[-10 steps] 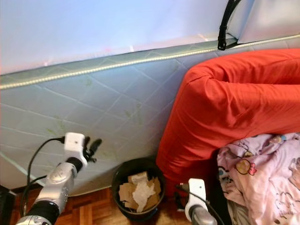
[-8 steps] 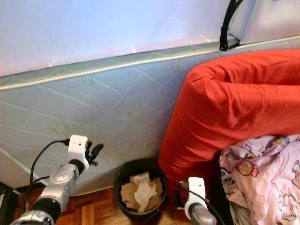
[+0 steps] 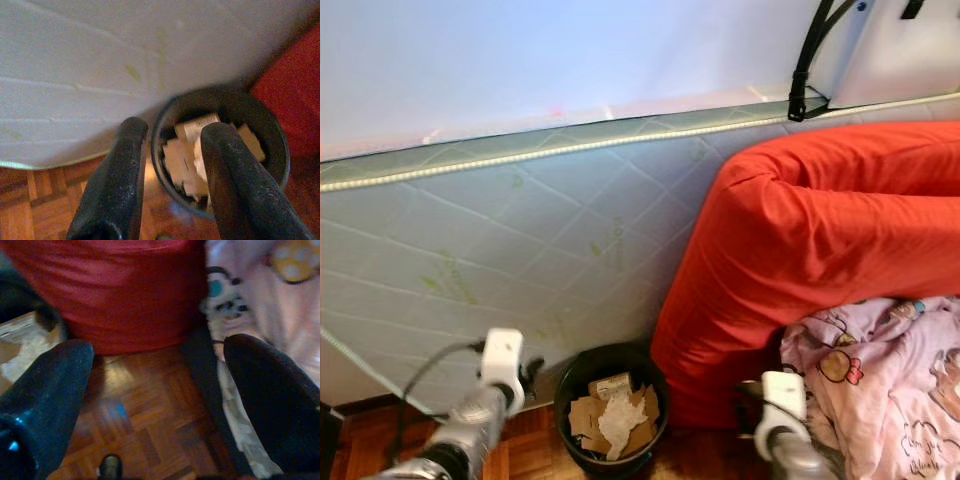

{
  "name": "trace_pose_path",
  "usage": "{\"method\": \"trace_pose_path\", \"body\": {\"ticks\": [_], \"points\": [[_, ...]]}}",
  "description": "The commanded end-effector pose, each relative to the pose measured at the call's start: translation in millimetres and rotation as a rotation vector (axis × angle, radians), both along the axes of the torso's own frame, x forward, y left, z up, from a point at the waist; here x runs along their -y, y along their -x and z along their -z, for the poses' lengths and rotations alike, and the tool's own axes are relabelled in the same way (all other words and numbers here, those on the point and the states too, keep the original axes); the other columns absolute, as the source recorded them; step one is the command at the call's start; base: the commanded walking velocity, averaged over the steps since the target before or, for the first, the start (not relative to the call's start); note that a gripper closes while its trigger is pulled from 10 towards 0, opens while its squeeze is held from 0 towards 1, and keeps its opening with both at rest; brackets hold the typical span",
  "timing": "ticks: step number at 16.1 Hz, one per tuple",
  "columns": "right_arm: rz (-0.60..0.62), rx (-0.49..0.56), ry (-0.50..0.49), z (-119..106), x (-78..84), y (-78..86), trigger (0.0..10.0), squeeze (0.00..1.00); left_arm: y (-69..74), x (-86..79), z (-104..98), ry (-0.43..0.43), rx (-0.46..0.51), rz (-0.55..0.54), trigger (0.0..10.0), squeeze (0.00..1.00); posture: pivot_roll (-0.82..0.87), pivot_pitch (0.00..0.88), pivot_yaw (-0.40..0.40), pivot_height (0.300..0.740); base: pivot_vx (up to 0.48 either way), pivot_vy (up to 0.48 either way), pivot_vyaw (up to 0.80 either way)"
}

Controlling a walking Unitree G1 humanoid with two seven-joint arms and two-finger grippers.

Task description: Clean up the room

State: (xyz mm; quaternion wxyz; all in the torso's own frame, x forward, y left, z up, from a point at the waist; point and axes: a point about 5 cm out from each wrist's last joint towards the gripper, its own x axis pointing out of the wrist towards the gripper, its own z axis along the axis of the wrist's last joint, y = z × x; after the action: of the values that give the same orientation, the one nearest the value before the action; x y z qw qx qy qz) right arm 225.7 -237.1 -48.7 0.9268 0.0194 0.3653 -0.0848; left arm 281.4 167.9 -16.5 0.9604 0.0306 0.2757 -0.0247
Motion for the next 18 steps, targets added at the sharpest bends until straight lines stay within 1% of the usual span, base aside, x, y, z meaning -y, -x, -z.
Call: {"method": "trace_pose_path", "body": {"ticks": [1, 2, 3, 4, 5, 6, 7, 8, 9, 10, 11, 13, 15, 17, 18], "points": [[0.052, -0.005, -0.006, 2, 6.5, 6.4, 10.0, 0.0, 9.8, 2.0, 10, -0.041, -0.059, 0.027, 10.0, 0.0, -0.13, 0.0, -0.022, 0.74, 0.0, 0.0, 0.0], [0.071, -0.009, -0.011, 4, 8.0, 9.5, 10.0, 0.0, 13.7, 0.5, 13, -0.052, -0.077, 0.031, 10.0, 0.0, -0.14, 0.0, -0.015, 0.74, 0.0, 0.0, 0.0], [0.083, -0.014, -0.014, 7, 12.5, 17.8, 10.0, 0.0, 24.2, -2.6, 22, -0.048, -0.125, 0.002, 10.0, 0.0, -0.2, 0.0, 0.023, 0.74, 0.0, 0.0, 0.0], [0.08, -0.014, -0.013, 7, 13.2, 18.6, 10.0, 0.0, 25.5, -2.7, 23, -0.042, -0.13, -0.006, 10.0, 0.0, -0.2, 0.0, 0.023, 0.74, 0.0, 0.0, 0.0], [0.093, -0.016, -0.011, 8, 15.9, 21.5, 10.0, 0.0, 26.9, -1.4, 25, -0.039, -0.141, -0.006, 10.0, 0.0, -0.2, 0.0, 0.027, 0.74, 0.0, 0.0, 0.0], [0.134, -0.035, -0.01, 10, 24.1, 31.1, 10.0, 0.0, 33.6, 2.7, 31, -0.053, -0.183, 0.022, 10.0, 0.0, -0.19, 0.0, 0.032, 0.74, 0.0, 0.0, 0.0], [0.138, -0.046, -0.012, 12, 24.8, 35.1, 10.0, 0.0, 39.3, 3.3, 35, -0.058, -0.209, 0.031, 10.0, 0.0, -0.19, 0.0, 0.047, 0.74, 0.0, 0.0, 0.0], [0.153, -0.047, -0.028, 14, 22.9, 37.2, 10.0, 0.0, 43.2, 1.4, 38, -0.063, -0.224, 0.033, 10.0, 0.0, -0.19, 0.0, 0.058, 0.74, 0.0, 0.0, 0.0], [0.158, -0.046, -0.033, 14, 21.8, 37.1, 10.0, 0.0, 43.5, 0.2, 38, -0.065, -0.225, 0.032, 10.0, 0.0, -0.19, 0.0, 0.06, 0.74, 0.0, 0.0, 0.0], [0.184, -0.05, -0.046, 16, 19.4, 38.6, 10.0, 0.0, 45.6, -4.2, 39, -0.065, -0.235, 0.021, 10.0, 0.0, -0.2, 0.0, 0.049, 0.74, 0.0, 0.0, 0.0], [0.161, -0.081, -0.041, 20, 16.6, 44.1, 10.0, 0.0, 51.8, -9.6, 43, -0.063, -0.26, -0.012, 10.0, 0.0, -0.18, 0.0, 0.032, 0.74, 0.0, 0.0, 0.0], [0.122, -0.117, -0.032, 24, 13.0, 49.8, 10.0, 0.0, 56.3, -12.2, 45, -0.06, -0.277, -0.034, 10.0, 0.0, -0.16, 0.0, 0.021, 0.74, 0.0, 0.0, 0.0], [0.148, -0.151, -0.038, 30, 9.4, 60.3, 10.0, 0.0, 63.1, -16.0, 49, -0.059, -0.298, -0.056, 10.0, 0.0, -0.13, 0.0, 0.019, 0.74, 0.0, 0.0, 0.0], [0.157, -0.17, -0.051, 35, 4.3, 66.5, 10.0, 0.0, 63.5, -18.7, 49, -0.061, -0.299, -0.056, 10.0, 0.0, -0.12, 0.0, 0.024, 0.74, 0.0, 0.0, 0.0], [0.169, -0.168, -0.06, 35, 2.2, 66.7, 10.0, 0.0, 62.3, -19.6, 48, -0.065, -0.297, -0.053, 10.0, 0.0, -0.13, 0.0, 0.029, 0.74, 0.0, 0.0, 0.0]]}}
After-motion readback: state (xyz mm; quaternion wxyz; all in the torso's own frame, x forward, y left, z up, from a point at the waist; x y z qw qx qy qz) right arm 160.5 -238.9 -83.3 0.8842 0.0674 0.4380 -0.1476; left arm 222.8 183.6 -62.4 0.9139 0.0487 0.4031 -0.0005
